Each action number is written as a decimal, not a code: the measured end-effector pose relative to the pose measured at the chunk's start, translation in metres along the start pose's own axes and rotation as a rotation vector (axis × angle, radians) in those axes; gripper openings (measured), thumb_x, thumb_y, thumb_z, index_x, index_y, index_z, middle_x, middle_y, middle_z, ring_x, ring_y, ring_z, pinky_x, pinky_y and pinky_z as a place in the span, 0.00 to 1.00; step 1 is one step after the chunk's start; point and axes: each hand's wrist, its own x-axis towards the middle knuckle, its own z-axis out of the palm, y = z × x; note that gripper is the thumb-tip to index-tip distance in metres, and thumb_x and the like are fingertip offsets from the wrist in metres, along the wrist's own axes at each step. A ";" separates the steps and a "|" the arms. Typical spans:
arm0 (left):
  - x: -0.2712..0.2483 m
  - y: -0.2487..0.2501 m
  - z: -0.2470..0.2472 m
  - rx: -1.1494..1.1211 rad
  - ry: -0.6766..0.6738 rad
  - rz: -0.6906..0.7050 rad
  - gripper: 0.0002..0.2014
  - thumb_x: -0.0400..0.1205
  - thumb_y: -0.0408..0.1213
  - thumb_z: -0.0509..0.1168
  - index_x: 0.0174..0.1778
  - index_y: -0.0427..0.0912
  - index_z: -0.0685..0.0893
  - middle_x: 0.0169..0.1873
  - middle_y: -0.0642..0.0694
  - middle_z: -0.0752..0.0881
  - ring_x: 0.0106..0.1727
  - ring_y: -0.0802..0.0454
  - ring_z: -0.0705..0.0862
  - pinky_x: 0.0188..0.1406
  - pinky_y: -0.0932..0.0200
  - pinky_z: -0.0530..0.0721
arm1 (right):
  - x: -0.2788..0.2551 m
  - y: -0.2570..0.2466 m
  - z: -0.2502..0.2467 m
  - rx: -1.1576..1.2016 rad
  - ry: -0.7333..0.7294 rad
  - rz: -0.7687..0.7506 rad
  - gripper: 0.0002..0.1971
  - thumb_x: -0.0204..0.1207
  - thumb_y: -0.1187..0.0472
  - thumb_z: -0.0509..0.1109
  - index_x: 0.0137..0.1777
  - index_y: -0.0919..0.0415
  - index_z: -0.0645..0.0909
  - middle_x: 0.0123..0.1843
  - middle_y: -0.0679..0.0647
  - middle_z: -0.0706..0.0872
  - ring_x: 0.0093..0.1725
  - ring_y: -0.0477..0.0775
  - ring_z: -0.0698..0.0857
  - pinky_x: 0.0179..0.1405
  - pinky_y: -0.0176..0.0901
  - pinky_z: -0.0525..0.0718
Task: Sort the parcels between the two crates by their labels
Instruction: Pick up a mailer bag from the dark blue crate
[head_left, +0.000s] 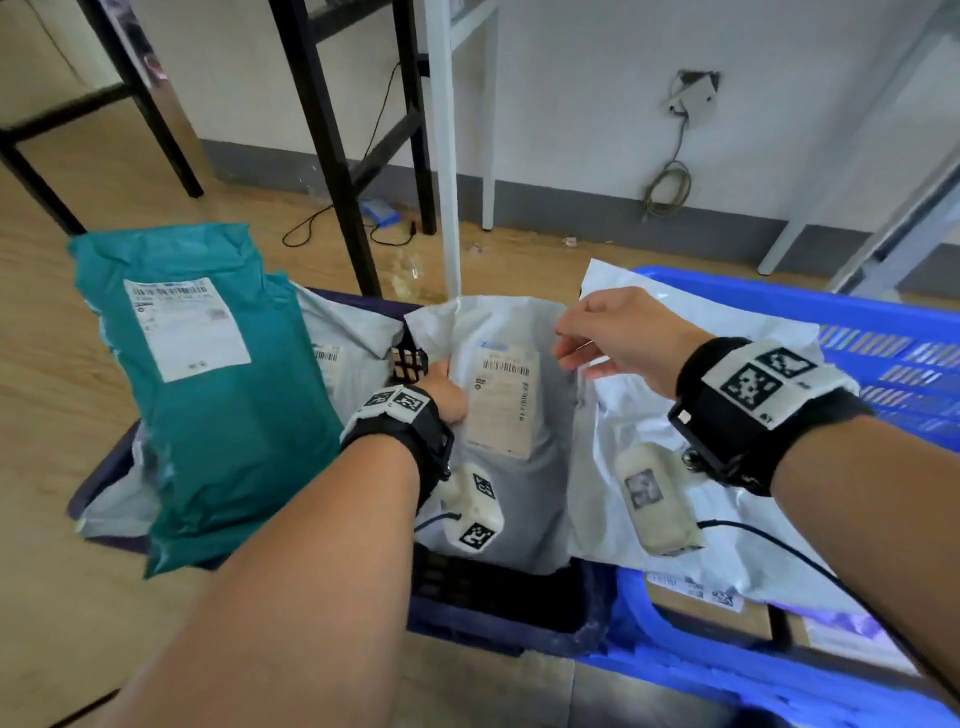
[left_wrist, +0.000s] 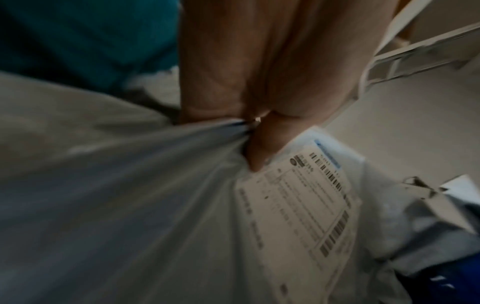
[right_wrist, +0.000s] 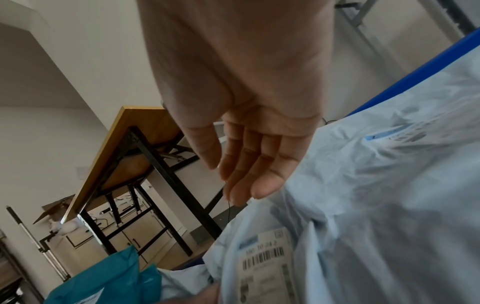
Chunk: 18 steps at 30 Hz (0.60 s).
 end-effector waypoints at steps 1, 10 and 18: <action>0.007 -0.003 0.006 0.061 -0.006 -0.034 0.36 0.81 0.31 0.63 0.83 0.43 0.52 0.74 0.36 0.71 0.71 0.36 0.74 0.63 0.53 0.77 | 0.003 0.001 0.000 -0.005 -0.015 0.000 0.04 0.79 0.63 0.68 0.43 0.59 0.82 0.37 0.54 0.89 0.34 0.49 0.87 0.33 0.38 0.85; 0.052 -0.050 0.046 0.499 -0.153 -0.151 0.34 0.73 0.42 0.67 0.78 0.53 0.67 0.76 0.43 0.73 0.73 0.39 0.75 0.73 0.41 0.72 | 0.025 0.000 0.003 0.009 -0.033 0.044 0.04 0.81 0.62 0.67 0.47 0.59 0.84 0.43 0.56 0.91 0.36 0.47 0.88 0.34 0.37 0.85; 0.076 -0.058 0.081 0.577 -0.244 -0.156 0.41 0.63 0.49 0.75 0.74 0.48 0.75 0.72 0.41 0.78 0.68 0.37 0.78 0.67 0.42 0.78 | 0.035 0.001 0.001 0.009 -0.019 0.053 0.05 0.81 0.61 0.68 0.51 0.60 0.84 0.43 0.54 0.91 0.35 0.45 0.88 0.34 0.34 0.87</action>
